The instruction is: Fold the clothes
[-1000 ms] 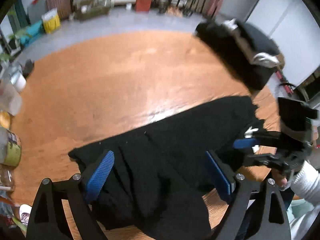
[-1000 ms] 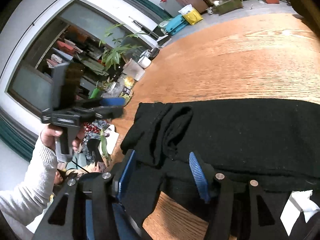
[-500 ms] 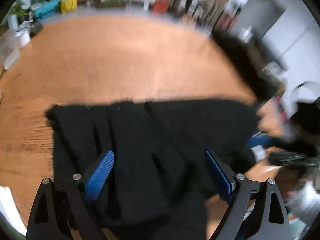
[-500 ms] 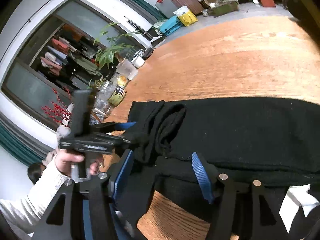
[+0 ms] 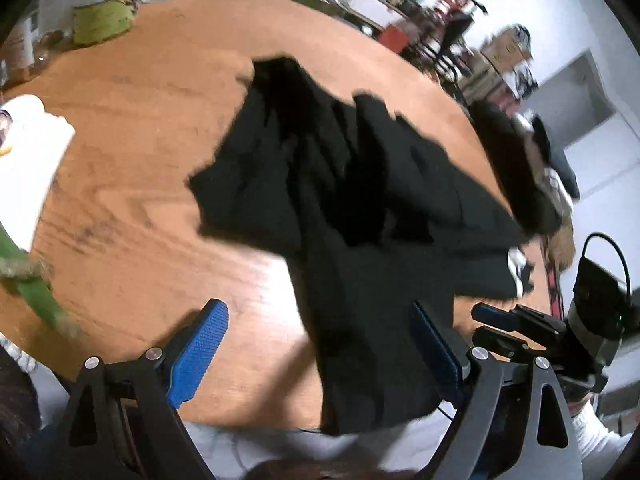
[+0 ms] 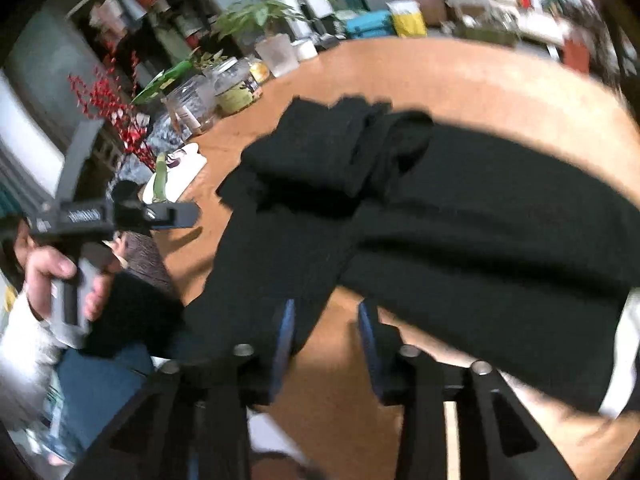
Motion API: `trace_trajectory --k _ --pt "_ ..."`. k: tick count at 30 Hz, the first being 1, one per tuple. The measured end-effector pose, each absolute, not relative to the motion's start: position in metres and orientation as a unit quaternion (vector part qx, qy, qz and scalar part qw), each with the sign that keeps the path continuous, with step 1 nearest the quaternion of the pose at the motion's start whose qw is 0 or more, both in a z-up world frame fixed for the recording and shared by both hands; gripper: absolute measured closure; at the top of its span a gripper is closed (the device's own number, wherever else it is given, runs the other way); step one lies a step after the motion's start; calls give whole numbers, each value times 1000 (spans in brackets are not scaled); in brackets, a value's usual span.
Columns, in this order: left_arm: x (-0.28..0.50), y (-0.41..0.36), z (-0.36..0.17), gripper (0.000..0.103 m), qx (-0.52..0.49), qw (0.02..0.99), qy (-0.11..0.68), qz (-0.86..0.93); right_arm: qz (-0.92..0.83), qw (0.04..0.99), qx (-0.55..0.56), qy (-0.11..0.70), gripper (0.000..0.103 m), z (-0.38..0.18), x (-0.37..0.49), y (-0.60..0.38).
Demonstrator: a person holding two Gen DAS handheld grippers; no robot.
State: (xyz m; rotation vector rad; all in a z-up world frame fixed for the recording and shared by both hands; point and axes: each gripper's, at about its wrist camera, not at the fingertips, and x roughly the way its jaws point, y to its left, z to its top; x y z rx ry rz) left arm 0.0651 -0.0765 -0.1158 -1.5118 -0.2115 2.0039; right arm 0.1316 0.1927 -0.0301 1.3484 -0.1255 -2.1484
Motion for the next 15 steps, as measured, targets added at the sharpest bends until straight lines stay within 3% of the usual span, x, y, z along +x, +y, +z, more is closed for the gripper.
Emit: trace_trajectory --k 6,8,10,12,15 --pt "81 -76 -119 17 -573 351 -82 736 -792 306 523 -71 58 -41 155 183" --pt "82 -76 -120 36 -577 357 -89 729 -787 309 528 -79 56 -45 163 180" --pt "80 -74 -126 82 -594 349 -95 719 -781 313 533 -88 55 -49 171 176" --pt "78 -73 -130 100 -604 341 -96 714 -775 316 538 -96 53 -53 178 173" --pt "80 -75 -120 101 -590 344 -91 725 -772 323 539 -97 53 -55 184 171"
